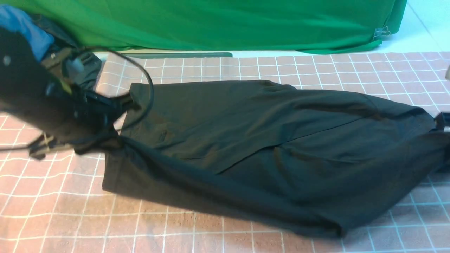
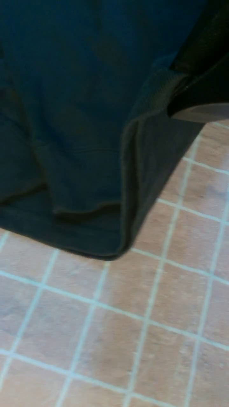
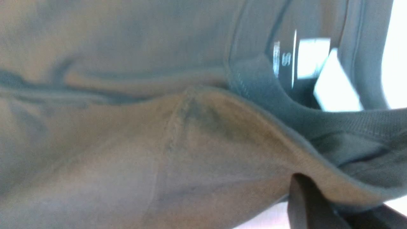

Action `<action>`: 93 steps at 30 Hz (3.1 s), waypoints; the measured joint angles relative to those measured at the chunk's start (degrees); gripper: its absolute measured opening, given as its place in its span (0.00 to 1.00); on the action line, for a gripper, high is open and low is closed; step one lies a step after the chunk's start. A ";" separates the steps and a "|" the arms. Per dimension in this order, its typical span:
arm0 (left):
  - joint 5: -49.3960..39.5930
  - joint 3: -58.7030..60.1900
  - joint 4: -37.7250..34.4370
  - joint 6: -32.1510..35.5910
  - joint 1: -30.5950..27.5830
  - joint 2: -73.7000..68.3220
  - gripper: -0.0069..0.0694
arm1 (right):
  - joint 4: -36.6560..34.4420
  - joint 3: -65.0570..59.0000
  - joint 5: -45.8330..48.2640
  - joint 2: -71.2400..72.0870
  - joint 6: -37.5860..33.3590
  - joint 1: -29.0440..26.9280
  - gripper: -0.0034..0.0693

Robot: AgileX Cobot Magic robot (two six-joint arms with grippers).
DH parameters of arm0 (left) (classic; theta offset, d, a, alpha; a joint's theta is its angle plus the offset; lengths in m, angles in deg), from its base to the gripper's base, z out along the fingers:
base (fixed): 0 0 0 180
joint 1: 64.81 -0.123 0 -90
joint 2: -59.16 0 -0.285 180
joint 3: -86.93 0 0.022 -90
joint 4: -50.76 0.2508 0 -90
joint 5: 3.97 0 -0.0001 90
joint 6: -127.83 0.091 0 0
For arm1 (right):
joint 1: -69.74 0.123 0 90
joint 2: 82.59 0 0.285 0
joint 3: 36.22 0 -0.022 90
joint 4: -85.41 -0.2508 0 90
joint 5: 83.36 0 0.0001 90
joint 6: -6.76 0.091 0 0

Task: Fold a long-sleeved shirt over a pink coffee tablecloth.
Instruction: 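Fold the black garment in half by bringing its near edge over to the far edge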

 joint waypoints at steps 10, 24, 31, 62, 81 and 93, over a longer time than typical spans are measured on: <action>0.04 -19.47 -8.24 5.43 -9.20 -18.25 0.13 | -1.79 21.67 5.59 -16.38 0.00 0.00 0.14; -1.29 -36.61 -8.97 6.23 -10.77 -35.46 0.13 | -2.39 42.71 3.93 -31.63 2.11 1.06 0.44; -2.55 -37.00 -9.02 6.23 -10.77 -35.74 0.13 | -5.72 44.78 11.33 -28.75 -5.26 6.40 0.60; -5.70 -37.00 -11.13 10.93 -10.82 -35.74 0.13 | 5.01 11.19 -22.34 -17.12 -28.18 29.14 0.85; -5.63 -37.00 -11.31 10.93 -10.82 -35.74 0.13 | 5.42 11.98 -26.13 -17.28 -29.50 29.53 0.16; 1.09 -37.47 -12.03 8.95 -12.70 -35.79 0.13 | 5.19 18.25 -27.15 -17.71 -30.06 27.24 0.16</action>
